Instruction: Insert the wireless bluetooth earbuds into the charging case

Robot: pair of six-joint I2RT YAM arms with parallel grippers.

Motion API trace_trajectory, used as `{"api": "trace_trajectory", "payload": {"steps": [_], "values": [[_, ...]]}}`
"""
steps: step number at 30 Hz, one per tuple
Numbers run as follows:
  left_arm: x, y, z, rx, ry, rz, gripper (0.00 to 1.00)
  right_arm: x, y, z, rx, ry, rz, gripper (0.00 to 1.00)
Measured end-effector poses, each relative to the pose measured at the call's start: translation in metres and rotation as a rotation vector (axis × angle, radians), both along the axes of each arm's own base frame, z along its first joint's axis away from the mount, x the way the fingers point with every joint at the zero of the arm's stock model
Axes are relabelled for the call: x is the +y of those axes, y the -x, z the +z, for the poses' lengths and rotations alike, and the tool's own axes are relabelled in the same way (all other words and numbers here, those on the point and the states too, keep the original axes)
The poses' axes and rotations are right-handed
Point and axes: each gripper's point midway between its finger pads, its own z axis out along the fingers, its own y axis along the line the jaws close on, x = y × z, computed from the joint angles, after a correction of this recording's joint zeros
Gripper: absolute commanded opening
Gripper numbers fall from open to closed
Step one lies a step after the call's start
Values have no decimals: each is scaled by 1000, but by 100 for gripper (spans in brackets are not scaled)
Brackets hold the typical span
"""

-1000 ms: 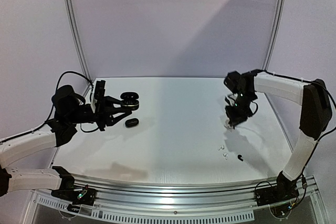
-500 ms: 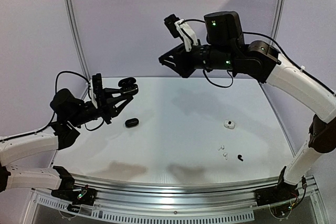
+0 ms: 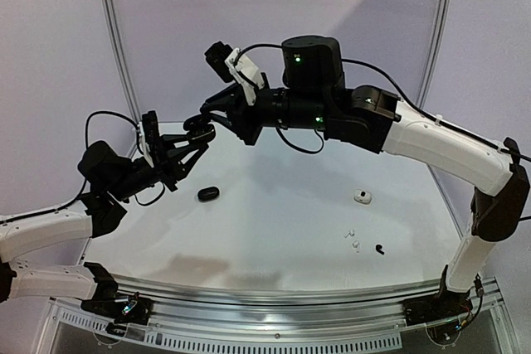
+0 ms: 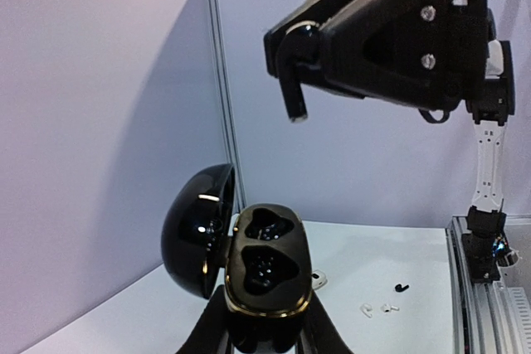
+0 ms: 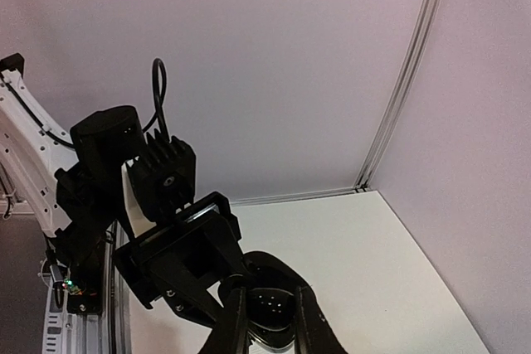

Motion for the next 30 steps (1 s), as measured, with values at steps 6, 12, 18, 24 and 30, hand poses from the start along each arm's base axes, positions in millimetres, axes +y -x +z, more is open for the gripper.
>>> {"api": "trace_trajectory", "payload": {"steps": [6,12,18,24,30], "values": [[0,0,1,17,11,-6,0,5,1,-7,-17,18,19,0],[0,1,1,24,15,-11,0,6,0,-11,-34,38,22,0],[0,2,2,24,20,-18,0,11,-4,-23,-32,66,19,0],[-1,2,2,23,19,-21,0,12,-9,-29,-36,83,-5,0],[-1,2,2,24,19,-21,0,10,-13,-31,-38,93,-29,0]]}}
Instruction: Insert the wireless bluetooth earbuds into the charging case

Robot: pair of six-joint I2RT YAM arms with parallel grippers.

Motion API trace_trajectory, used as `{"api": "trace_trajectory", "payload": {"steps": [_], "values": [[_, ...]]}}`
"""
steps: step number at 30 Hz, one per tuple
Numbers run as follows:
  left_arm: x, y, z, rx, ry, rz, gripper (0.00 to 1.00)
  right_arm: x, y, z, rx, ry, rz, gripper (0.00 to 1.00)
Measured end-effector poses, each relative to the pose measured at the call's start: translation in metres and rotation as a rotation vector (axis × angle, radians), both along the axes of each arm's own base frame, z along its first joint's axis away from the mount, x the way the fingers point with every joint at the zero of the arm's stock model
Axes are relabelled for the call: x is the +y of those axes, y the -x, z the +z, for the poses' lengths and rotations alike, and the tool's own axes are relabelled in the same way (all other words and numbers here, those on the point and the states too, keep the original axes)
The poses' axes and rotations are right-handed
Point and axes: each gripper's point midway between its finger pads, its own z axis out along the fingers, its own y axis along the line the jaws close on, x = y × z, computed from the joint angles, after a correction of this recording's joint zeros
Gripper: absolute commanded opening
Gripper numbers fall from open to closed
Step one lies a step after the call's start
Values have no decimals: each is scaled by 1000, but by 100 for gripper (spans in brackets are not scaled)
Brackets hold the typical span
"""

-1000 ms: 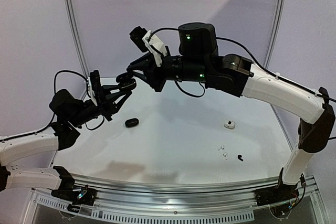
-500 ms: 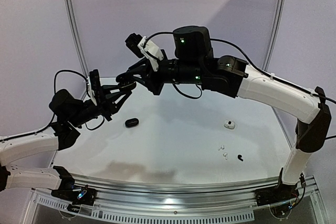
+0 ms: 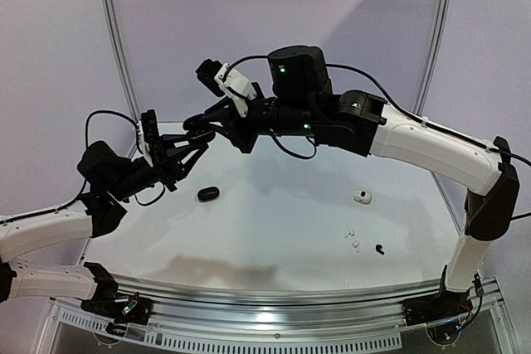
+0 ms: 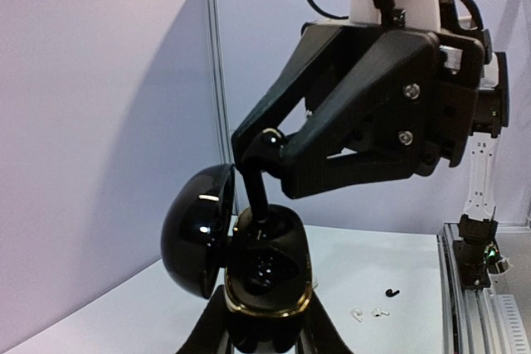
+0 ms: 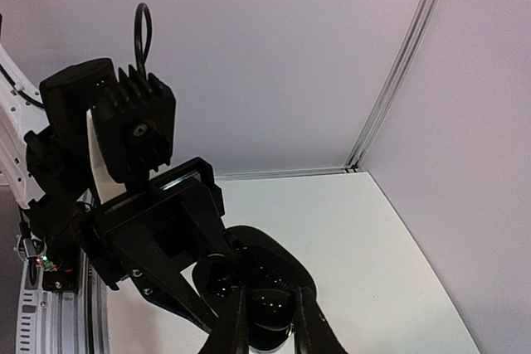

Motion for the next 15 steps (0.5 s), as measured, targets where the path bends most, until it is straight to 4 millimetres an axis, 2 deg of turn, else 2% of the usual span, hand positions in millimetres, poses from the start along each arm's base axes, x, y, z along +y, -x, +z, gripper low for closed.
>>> {"api": "trace_trajectory", "payload": {"steps": [15], "values": [[0,-1,-2,2,-6,4,0,-4,-6,-6,-23,35,-50,0]]}}
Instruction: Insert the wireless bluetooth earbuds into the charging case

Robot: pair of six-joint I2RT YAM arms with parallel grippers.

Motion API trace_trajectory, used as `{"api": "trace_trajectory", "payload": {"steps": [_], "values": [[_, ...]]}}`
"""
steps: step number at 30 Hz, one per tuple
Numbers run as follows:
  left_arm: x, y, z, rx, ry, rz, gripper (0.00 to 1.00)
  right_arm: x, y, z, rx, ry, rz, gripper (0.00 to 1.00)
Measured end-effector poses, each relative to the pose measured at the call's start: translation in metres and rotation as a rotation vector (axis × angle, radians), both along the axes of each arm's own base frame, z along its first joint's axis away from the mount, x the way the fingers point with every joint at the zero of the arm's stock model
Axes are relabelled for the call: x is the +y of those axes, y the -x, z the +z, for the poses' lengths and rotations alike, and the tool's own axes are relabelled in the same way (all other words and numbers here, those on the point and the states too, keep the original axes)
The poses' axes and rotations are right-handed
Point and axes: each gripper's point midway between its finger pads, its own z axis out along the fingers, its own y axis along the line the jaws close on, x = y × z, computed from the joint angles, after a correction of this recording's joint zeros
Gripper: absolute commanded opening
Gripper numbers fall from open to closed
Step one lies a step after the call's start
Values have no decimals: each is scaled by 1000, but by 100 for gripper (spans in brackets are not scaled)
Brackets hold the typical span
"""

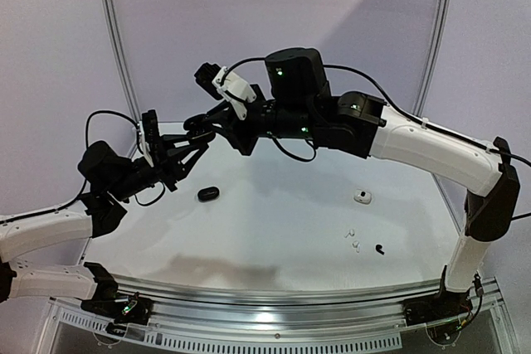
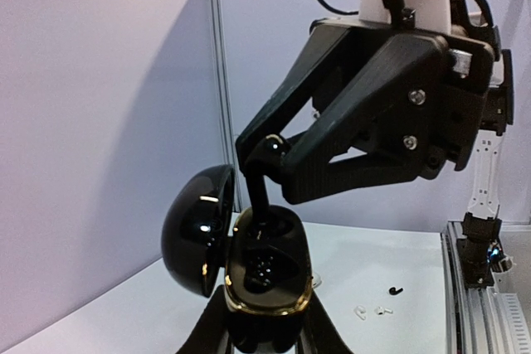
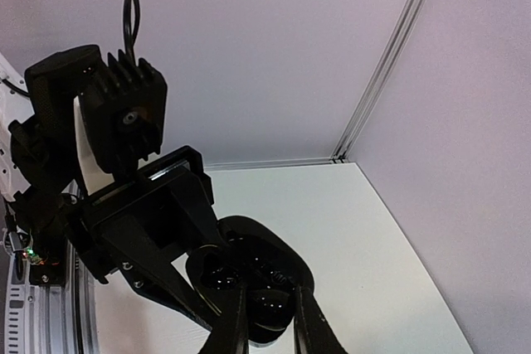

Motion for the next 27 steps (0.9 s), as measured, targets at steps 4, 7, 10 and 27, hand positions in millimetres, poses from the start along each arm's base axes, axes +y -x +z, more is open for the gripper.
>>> {"api": "trace_trajectory", "payload": {"steps": [4,7,10,27], "values": [[0,0,0,-7,-4,3,0,0,-1,0,-6,3,-9,0],[0,0,0,-9,-5,4,0,0,-1,0,-10,4,-10,0],[0,0,0,-9,-6,5,0,0,-1,-1,-13,7,-13,0],[4,-6,1,-5,6,46,0,7,-6,0,-64,40,-50,0]]}}
